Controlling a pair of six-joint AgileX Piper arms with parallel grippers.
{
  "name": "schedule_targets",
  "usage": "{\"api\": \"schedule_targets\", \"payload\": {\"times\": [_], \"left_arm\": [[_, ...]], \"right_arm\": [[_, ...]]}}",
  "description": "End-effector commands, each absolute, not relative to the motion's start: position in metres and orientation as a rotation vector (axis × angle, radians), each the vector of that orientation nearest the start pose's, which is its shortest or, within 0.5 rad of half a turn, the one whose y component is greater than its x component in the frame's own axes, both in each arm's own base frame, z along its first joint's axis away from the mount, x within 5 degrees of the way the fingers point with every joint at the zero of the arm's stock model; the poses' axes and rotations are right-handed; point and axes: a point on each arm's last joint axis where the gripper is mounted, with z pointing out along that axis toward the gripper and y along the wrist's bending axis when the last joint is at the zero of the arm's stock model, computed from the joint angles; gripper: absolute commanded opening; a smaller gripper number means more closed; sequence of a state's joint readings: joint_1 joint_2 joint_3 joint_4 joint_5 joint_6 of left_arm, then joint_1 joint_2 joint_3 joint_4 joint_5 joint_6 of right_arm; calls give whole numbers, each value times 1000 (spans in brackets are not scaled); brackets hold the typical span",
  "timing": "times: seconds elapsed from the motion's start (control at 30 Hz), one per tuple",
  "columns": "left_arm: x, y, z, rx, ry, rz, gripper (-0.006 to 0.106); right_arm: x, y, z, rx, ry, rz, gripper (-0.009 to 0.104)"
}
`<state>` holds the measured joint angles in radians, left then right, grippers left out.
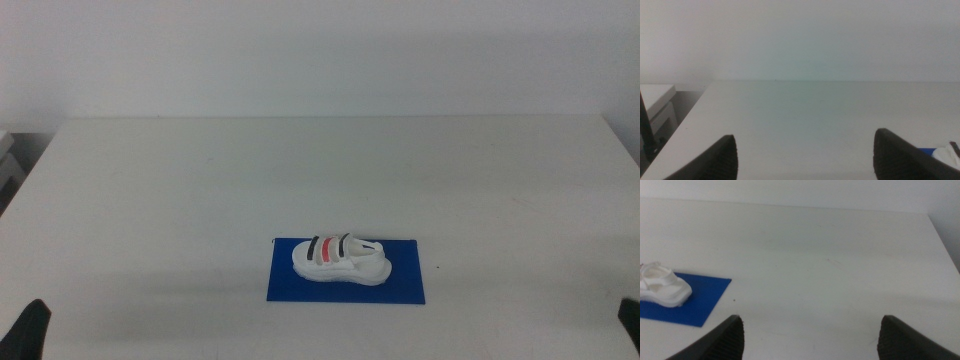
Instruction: Use one arm to grab the shoe from the table and place it on the mat.
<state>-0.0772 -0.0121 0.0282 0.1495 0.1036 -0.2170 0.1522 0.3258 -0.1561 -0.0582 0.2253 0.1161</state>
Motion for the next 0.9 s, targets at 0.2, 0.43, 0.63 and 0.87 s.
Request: {"api": "schedule_targets", "payload": {"times": [0.2,0.43,0.63,0.87], "left_arm": [[56,-4,199,1,1527,-117,92],[56,-4,199,1,1527,-117,92],[56,-4,199,1,1527,-117,92],[56,-4,199,1,1527,-117,92]], "right_arm": [[66,8,207,-80,1732,125,70],[59,7,188,-78,1701,128,70],[55,7,187,-74,1675,130,70],[54,7,187,-73,1661,131,70]]}}
